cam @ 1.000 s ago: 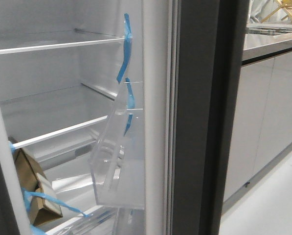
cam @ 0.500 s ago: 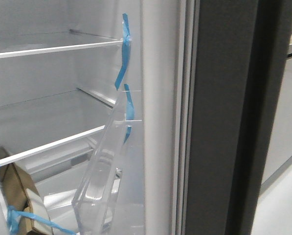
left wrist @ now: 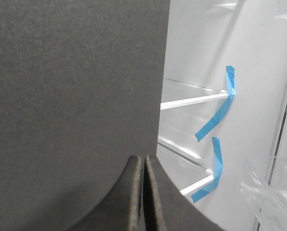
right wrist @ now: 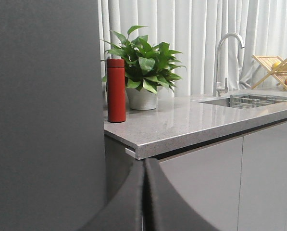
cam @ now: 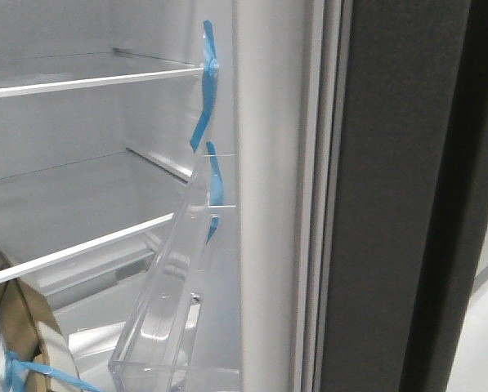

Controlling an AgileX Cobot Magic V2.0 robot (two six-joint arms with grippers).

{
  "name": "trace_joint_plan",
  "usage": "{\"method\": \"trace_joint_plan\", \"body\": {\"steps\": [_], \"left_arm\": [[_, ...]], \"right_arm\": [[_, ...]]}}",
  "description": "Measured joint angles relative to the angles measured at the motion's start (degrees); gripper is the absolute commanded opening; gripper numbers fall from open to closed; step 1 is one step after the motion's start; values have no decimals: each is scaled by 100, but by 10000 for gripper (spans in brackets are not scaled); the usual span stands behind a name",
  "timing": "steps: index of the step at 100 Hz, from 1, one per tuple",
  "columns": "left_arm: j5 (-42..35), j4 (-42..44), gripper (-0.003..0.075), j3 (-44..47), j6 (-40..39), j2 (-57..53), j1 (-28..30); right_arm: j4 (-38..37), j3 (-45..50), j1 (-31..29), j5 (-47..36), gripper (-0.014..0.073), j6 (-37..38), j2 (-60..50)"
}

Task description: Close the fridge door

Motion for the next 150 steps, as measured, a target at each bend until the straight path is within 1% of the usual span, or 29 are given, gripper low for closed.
{"method": "trace_joint_plan", "body": {"steps": [98, 106, 115, 130, 150], "left_arm": [[0, 0, -21, 0, 0, 0, 0], [0, 0, -21, 0, 0, 0, 0], [0, 0, -21, 0, 0, 0, 0], [0, 0, -20, 0, 0, 0, 0], [0, 0, -21, 0, 0, 0, 0]], "right_arm": [[0, 0, 0, 0, -76, 10, 0], [0, -30, 0, 159, -76, 10, 0], [0, -273, 0, 546, -76, 10, 0], [0, -932, 0, 1183, -76, 10, 0], [0, -1825, 0, 1594, -76, 10, 452]]}}
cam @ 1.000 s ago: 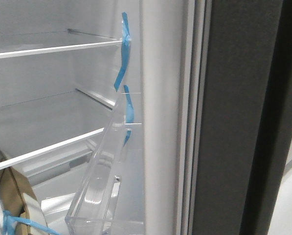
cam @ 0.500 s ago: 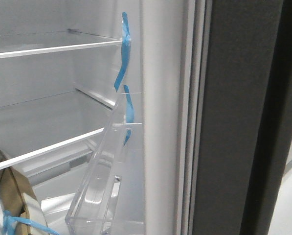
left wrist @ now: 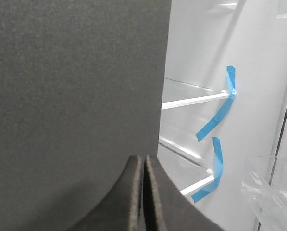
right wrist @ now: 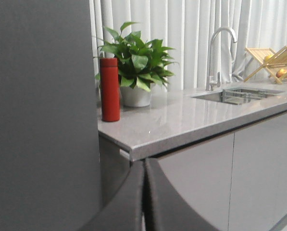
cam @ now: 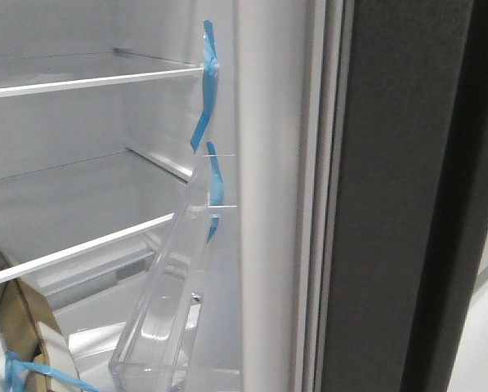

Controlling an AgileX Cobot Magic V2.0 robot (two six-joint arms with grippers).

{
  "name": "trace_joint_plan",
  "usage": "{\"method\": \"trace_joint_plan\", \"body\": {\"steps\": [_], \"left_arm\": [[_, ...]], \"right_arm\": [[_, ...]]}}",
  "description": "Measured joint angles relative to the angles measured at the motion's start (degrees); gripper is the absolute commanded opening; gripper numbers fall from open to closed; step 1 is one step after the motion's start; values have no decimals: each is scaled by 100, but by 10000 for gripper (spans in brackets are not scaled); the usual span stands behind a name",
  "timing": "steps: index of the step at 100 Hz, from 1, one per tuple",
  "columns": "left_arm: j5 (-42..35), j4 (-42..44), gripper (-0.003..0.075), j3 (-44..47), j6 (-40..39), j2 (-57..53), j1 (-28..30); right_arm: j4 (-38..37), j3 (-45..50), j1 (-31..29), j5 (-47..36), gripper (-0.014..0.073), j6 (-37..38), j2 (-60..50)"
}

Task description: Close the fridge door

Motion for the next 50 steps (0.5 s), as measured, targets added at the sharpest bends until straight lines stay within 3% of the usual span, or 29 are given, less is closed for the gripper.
{"method": "trace_joint_plan", "body": {"steps": [50], "left_arm": [[0, 0, -21, 0, 0, 0, 0]], "right_arm": [[48, -2688, 71, 969, -76, 0, 1517]]}}
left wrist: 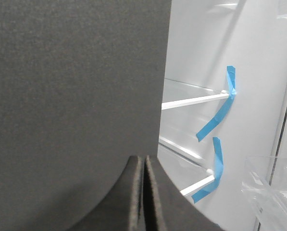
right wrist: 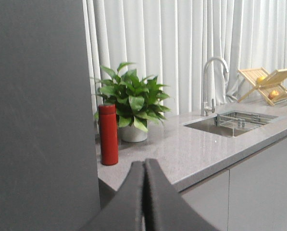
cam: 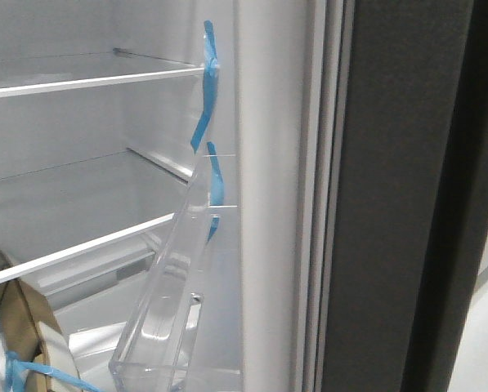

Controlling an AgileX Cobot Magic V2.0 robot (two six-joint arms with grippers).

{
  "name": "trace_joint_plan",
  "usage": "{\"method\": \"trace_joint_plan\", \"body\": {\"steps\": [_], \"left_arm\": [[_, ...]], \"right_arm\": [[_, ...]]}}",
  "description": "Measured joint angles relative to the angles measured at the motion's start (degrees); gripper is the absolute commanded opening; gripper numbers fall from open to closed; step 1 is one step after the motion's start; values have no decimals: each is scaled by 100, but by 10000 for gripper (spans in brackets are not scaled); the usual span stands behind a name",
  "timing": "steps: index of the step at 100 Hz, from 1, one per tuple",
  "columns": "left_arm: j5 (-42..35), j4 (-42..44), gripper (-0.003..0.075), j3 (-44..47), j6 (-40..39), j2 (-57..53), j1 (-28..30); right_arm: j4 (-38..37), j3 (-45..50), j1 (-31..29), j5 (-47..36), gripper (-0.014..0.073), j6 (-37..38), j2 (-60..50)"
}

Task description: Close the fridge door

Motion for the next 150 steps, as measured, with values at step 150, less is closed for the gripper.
{"method": "trace_joint_plan", "body": {"steps": [150], "left_arm": [[0, 0, -21, 0, 0, 0, 0]], "right_arm": [[216, -1862, 3043, 685, -76, 10, 1491]]}}
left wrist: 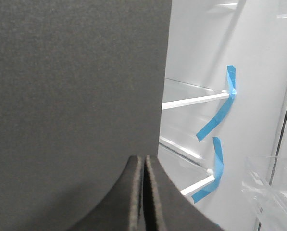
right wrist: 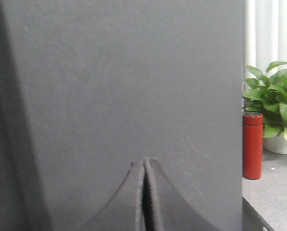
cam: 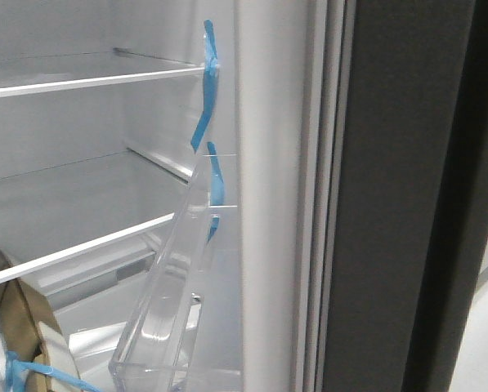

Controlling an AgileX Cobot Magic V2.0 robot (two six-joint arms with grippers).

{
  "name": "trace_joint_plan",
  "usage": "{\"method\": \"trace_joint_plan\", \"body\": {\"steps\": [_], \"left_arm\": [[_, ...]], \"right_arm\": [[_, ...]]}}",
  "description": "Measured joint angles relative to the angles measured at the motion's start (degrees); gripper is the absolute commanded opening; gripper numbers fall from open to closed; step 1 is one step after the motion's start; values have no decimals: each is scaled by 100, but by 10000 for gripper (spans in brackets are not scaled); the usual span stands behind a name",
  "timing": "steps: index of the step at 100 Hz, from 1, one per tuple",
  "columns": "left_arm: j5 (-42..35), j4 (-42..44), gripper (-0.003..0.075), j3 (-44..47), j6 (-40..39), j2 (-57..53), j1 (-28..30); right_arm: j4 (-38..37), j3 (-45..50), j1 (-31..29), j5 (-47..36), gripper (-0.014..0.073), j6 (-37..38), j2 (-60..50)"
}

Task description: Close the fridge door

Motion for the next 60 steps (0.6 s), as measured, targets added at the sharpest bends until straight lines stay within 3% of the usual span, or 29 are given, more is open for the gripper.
{"method": "trace_joint_plan", "body": {"steps": [60], "left_arm": [[0, 0, -21, 0, 0, 0, 0]], "right_arm": [[224, -309, 344, 260, -76, 11, 83]]}}
